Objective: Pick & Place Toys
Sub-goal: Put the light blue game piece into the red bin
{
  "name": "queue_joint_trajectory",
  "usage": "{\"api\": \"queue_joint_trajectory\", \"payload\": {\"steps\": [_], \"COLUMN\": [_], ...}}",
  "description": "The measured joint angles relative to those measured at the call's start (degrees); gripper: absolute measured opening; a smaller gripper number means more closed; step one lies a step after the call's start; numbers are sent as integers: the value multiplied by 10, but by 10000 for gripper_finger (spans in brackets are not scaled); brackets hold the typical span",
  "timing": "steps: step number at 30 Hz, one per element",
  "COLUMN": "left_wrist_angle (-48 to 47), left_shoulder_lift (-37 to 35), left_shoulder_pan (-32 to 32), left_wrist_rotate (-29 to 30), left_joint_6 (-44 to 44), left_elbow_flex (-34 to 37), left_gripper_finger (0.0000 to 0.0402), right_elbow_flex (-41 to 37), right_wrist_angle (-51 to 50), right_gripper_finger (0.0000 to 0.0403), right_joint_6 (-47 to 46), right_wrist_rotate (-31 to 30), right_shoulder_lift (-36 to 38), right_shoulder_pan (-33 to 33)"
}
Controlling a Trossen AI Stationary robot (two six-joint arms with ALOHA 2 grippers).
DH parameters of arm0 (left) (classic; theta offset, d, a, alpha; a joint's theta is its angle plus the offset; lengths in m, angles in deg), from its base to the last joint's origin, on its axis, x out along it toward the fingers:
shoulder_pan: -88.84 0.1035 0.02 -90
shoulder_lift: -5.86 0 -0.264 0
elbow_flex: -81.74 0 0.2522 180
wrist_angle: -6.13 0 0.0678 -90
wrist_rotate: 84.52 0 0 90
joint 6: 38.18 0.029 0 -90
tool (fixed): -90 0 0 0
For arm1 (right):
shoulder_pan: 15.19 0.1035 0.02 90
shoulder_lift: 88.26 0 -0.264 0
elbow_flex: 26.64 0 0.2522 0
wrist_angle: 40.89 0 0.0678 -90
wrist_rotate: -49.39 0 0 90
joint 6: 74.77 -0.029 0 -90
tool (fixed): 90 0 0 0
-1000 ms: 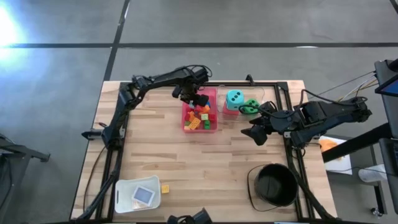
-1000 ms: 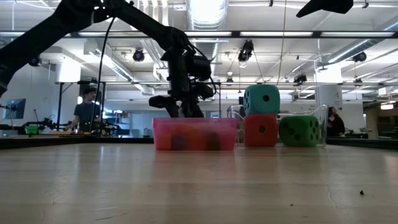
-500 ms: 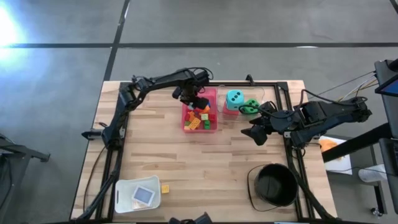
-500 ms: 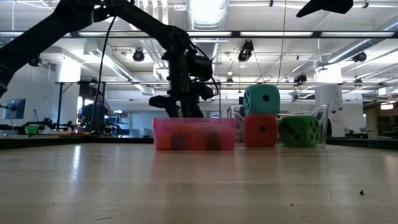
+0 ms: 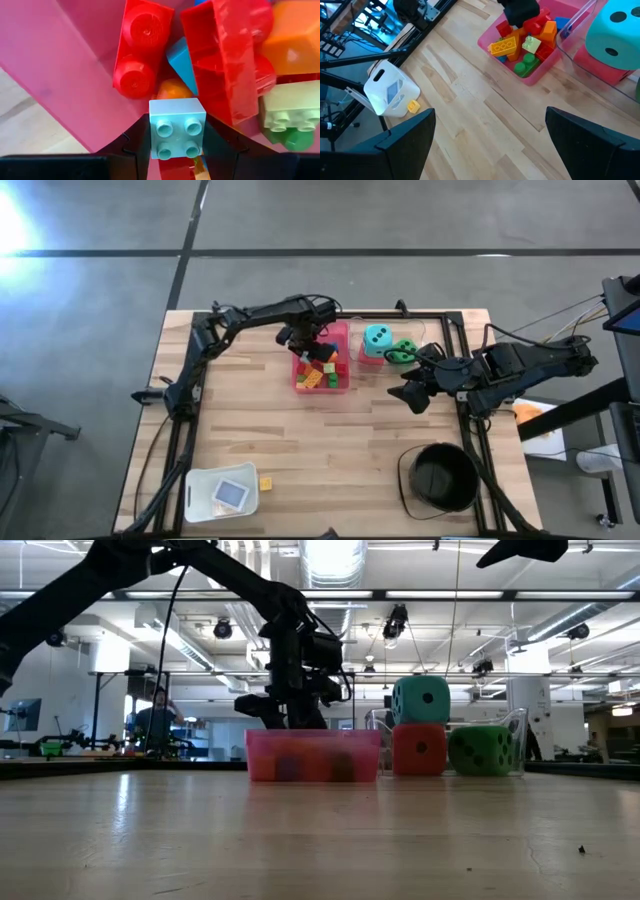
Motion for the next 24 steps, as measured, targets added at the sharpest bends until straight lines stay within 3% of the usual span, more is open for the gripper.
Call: {"api": "queue_joint_trajectory", "payload": {"steps": [6,12,16,24], "left_wrist_angle": [-1,-1,1,2], "left_shoulder_lift": [0,0,0,0], "left_shoulder_pan": [-4,-4,-4,-4], "left_wrist_rotate": [0,-1,-7,-16], "left_joint_6": [0,5,6,12], "left_elbow_flex": [-1,-1,-1,-1], "left_gripper_finger": [139,220,254,265], "right_elbow_flex": [0,0,0,0], "right_wrist_angle": [0,0,0,0], "right_gripper_finger": [370,370,370,370], "right_joint_6": [0,2,0,1], "right_wrist_rotate": [0,0,0,0], "right_shoulder_lift": [0,0,0,0], "right_shoulder_pan": [0,0,0,0]}}
